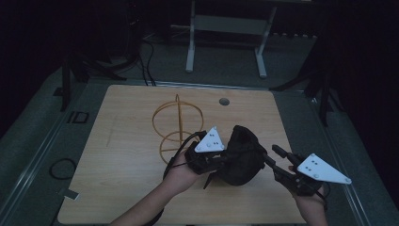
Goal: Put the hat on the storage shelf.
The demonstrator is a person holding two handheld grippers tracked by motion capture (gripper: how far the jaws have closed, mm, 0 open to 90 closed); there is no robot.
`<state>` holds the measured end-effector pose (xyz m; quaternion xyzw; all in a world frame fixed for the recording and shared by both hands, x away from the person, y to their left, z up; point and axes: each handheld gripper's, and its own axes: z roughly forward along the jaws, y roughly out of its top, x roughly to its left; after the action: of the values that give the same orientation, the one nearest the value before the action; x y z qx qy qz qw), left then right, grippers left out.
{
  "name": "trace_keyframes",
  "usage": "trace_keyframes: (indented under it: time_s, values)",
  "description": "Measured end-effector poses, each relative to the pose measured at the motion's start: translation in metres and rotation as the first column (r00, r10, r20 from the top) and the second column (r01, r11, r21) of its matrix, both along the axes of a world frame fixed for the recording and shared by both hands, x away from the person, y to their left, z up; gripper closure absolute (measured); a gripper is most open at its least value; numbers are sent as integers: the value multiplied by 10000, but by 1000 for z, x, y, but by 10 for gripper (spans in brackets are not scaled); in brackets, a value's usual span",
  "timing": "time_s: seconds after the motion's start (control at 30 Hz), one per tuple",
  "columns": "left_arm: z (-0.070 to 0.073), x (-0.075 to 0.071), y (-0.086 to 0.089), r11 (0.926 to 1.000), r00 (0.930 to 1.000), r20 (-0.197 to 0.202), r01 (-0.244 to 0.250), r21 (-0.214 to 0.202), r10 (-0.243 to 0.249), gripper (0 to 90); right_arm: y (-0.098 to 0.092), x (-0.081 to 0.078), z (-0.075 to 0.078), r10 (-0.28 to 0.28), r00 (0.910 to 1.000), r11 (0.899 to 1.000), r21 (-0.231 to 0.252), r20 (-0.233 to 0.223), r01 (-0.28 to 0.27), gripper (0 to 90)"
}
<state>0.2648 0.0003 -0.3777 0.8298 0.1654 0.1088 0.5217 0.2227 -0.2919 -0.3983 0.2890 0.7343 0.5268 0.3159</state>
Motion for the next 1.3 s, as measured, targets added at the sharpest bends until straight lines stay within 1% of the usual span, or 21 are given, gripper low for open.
trace_keyframes:
  time_s: [0.03,0.1,0.13,0.27,0.3,0.4,0.43,0.6,0.7,0.73,0.77,0.9,0.97,1.0,1.07,1.1,1.13,1.17,1.23,1.27,1.3]
  values:
    - [1,-1,2,9999,9999,135,-30,-118,32,862,-6,0,1,284,9977,9993,266,-609,-268,427]
    - [2,-2,4,9998,9997,250,25,-187,-20,862,-7,0,0,215,9970,9989,427,-737,-184,391]
    - [2,-3,6,9993,9991,423,75,-364,-59,862,-8,0,-3,318,9924,9976,648,-1186,-242,351]
    - [3,-6,9,9964,9962,737,513,-671,-463,863,-8,5,-7,213,9873,9963,861,-1573,-78,311]
    - [3,-9,10,9953,9933,1036,600,-755,-520,863,-9,7,-7,277,9856,9943,1064,-1665,-99,311]
    - [3,-10,9,9935,9910,1120,823,-786,-732,862,-7,10,-7,888,9781,9843,1672,-1885,-571,275]
    - [3,-10,8,9903,9887,1068,1141,-788,-1054,863,-5,11,-8,924,9771,9850,1615,-1914,-615,251]
    - [1,-14,6,9842,9803,1288,1603,-752,-1498,862,0,21,-11,1138,9719,9854,1484,-2059,-839,197]
    - [0,-14,7,9831,9799,1356,1592,-908,-1462,863,1,26,-14,1288,9658,9829,1582,-2251,-942,222]
    - [0,-14,7,9819,9794,1324,1654,-919,-1526,863,1,28,-16,1383,9624,9810,1657,-2338,-1008,279]
    - [0,-14,7,9821,9777,1475,1640,-926,-1493,863,2,28,-17,1385,9618,9814,1631,-2361,-1012,288]
    - [0,-15,4,9764,9738,1439,1914,-997,-1762,863,7,28,-20,1440,9601,9835,1422,-2396,-1120,319]
    - [0,-17,3,9724,9680,1568,2124,-961,-1959,863,12,28,-22,1578,9602,9843,1152,-2306,-1340,321]
    - [0,-18,2,9656,9618,1566,2413,-970,-2247,863,13,28,-22,1653,9595,9828,1195,-2283,-1409,320]
    - [1,-19,2,9627,9591,1582,2517,-988,-2346,863,14,29,-21,1940,9553,9780,1206,-2232,-1704,319]
    - [1,-19,3,9538,9509,1566,2840,-982,-2670,863,15,29,-21,2074,9545,9762,1084,-2143,-1877,315]
    - [1,-19,3,9538,9509,1566,2840,-982,-2670,863,15,29,-21,2074,9545,9762,1084,-2143,-1877,315]
    - [1,-20,3,9471,9436,1572,3077,-914,-2914,863,17,29,-20,2343,9521,9714,875,-1967,-2210,320]
    - [1,-20,3,9485,9445,1587,3039,-894,-2877,863,19,28,-19,2643,9456,9641,800,-1899,-2534,416]
    - [1,-20,3,9485,9445,1587,3039,-894,-2877,863,19,28,-19,2643,9456,9641,800,-1899,-2534,416]
    - [1,-20,4,9500,9467,1592,2972,-956,-2802,863,19,28,-19,2755,9439,9609,800,-1821,-2651,574]
